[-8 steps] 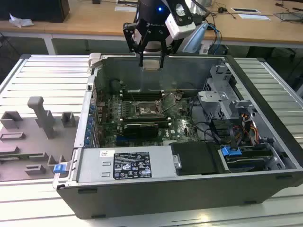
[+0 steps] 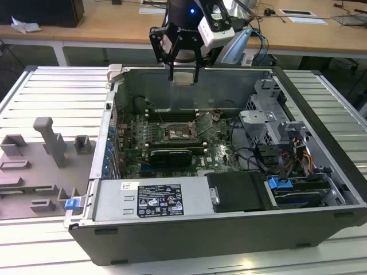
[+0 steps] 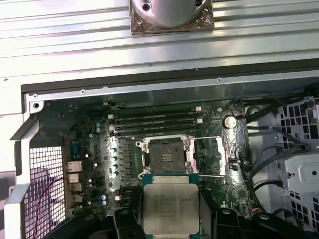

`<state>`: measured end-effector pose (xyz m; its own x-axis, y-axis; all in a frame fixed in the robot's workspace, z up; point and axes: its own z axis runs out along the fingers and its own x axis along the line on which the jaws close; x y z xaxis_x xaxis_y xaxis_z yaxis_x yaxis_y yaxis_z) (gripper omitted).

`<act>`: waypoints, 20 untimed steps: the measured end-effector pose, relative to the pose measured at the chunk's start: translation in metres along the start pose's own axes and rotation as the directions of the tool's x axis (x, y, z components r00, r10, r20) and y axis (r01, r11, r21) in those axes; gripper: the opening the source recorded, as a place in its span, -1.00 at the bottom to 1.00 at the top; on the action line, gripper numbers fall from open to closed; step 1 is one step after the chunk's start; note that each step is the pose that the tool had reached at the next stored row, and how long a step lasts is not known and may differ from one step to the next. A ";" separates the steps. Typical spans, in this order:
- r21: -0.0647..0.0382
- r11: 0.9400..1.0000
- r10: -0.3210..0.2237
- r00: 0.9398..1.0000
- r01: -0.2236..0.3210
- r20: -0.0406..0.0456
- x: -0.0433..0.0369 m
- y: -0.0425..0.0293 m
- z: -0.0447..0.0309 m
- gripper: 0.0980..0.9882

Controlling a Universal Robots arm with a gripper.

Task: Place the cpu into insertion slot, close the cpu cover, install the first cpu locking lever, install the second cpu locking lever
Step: 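Place the cpu into insertion slot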

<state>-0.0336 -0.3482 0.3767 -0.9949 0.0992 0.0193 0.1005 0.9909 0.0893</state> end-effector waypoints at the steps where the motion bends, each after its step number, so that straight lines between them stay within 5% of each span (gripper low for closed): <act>1: 0.000 1.000 0.010 1.000 -0.010 0.001 0.0000 0.0000 0.0000 0.00; 13: -0.002 0.996 0.086 0.996 -0.086 0.008 0.0000 0.0000 0.0001 0.00; 14: -0.003 0.991 0.136 0.991 -0.136 0.012 0.0000 0.0000 0.0001 0.00; 20: -0.004 0.985 0.175 0.985 -0.175 0.015 0.0000 0.0000 0.0001 0.00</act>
<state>-0.0336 -0.3482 0.3766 -0.9621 0.2721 0.0193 0.2727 0.9580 0.0889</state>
